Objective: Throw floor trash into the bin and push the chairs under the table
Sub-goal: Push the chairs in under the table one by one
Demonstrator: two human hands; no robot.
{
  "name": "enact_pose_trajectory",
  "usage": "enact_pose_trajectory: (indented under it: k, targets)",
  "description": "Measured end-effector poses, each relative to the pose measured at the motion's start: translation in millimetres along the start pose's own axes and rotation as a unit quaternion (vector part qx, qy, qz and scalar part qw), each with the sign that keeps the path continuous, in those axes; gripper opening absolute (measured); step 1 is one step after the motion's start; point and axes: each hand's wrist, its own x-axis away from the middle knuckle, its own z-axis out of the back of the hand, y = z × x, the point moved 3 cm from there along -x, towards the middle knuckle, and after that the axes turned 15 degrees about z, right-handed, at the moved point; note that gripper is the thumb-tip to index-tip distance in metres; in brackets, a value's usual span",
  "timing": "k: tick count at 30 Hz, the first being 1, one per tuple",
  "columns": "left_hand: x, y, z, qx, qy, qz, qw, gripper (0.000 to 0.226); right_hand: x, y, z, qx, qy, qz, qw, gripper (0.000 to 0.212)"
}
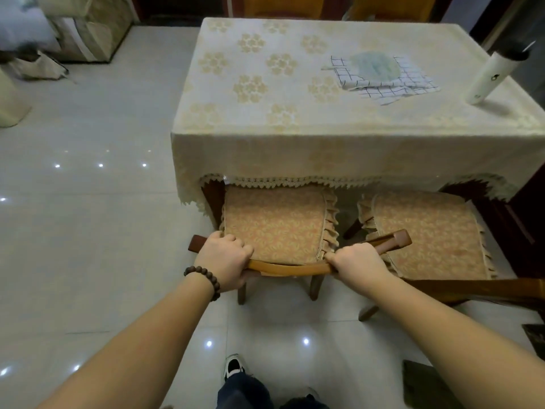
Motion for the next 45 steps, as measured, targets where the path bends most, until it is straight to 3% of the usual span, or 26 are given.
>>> enact_pose_trajectory:
  k: [6, 14, 22, 31, 38, 39, 41, 42, 45]
  targets:
    - [-24, -60, -9, 0.021, 0.01, 0.016, 1.0, 0.052, -57, 1, 40, 0.013, -0.003, 0.005, 1.0, 0.016]
    - [-93, -93, -5, 0.0, 0.022, -0.03, 0.999, 0.053, -107, 34, 56, -0.001, -0.02, -0.034, 0.999, 0.01]
    - [-187, -117, -1, -0.033, 0.0, -0.029, 0.999, 0.045, -167, 104, 68, -0.008, -0.014, -0.031, 0.999, 0.014]
    - [-286, -132, 4, -0.042, -0.012, -0.016, 0.999, 0.052, -226, 188, 82, -0.009, -0.007, -0.022, 1.0, 0.006]
    - [-316, -154, 4, -0.051, -0.006, -0.029, 0.998, 0.056, -254, 199, 78, -0.019, 0.014, -0.039, 0.999, 0.008]
    - [-317, -154, 4, -0.05, -0.006, -0.026, 0.998, 0.062, -253, 199, 74, -0.033, 0.023, -0.035, 0.999, 0.018]
    - [-317, -154, 6, -0.041, -0.032, -0.009, 0.999, 0.085, -246, 199, 70, -0.045, 0.039, -0.052, 0.997, 0.068]
    - [-316, -154, 7, -0.03, -0.048, 0.01, 0.998, 0.098, -241, 200, 72, -0.054, 0.084, -0.085, 0.991, 0.084]
    - [-318, -151, 9, 0.028, -0.053, 0.117, 0.991, 0.112, -230, 209, 77, -0.076, 0.19, -0.211, 0.956, 0.085]
